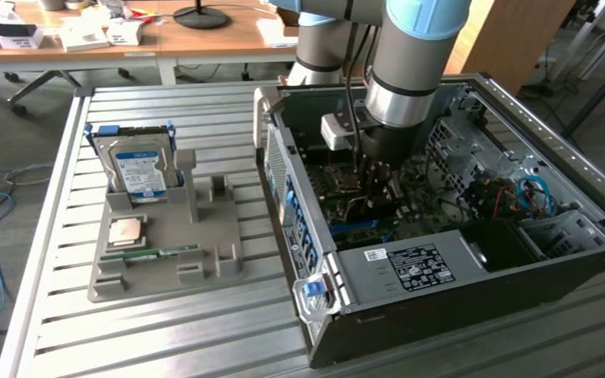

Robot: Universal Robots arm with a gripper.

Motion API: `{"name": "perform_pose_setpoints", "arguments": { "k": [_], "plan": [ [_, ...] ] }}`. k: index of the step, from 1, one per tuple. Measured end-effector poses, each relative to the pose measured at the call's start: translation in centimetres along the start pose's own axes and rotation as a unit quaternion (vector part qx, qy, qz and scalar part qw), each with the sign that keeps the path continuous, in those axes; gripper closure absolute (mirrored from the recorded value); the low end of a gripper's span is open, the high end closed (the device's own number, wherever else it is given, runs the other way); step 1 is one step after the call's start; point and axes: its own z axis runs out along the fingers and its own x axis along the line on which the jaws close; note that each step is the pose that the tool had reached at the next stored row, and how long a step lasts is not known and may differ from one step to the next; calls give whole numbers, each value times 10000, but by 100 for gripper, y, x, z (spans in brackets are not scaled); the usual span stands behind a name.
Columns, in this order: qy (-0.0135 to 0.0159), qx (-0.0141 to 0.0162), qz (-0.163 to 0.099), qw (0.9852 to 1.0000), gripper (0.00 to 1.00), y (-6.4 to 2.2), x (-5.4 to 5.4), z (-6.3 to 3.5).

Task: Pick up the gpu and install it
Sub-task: 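Insert the gpu into the slot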

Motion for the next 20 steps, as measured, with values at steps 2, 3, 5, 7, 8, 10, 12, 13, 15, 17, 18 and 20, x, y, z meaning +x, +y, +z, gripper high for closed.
{"name": "perform_pose_setpoints", "arguments": {
  "k": [2, 3, 5, 7, 8, 10, 12, 13, 15, 17, 18, 20],
  "plan": [
    [1, -1, -2, 10000, 74, 0, 1, 1],
    [1, -1, -2, 10000, 74, 0, 1, 4],
    [0, 0, -3, 10000, 74, 0, 0, 9],
    [1, -1, -4, 10000, 74, 1, 0, 11],
    [1, -1, -4, 10000, 74, 1, 0, 11],
    [0, 0, -4, 10000, 74, 1, 0, 13],
    [0, 0, -4, 10000, 74, 1, 0, 18],
    [0, 0, -4, 10000, 74, 1, 0, 19],
    [1, -1, -3, 10000, 74, 1, 0, 19],
    [1, -1, -3, 10000, 74, 1, 0, 19],
    [1, -1, -3, 10000, 74, 1, 0, 19],
    [0, 0, -3, 10000, 74, 1, 0, 19]
  ]
}}
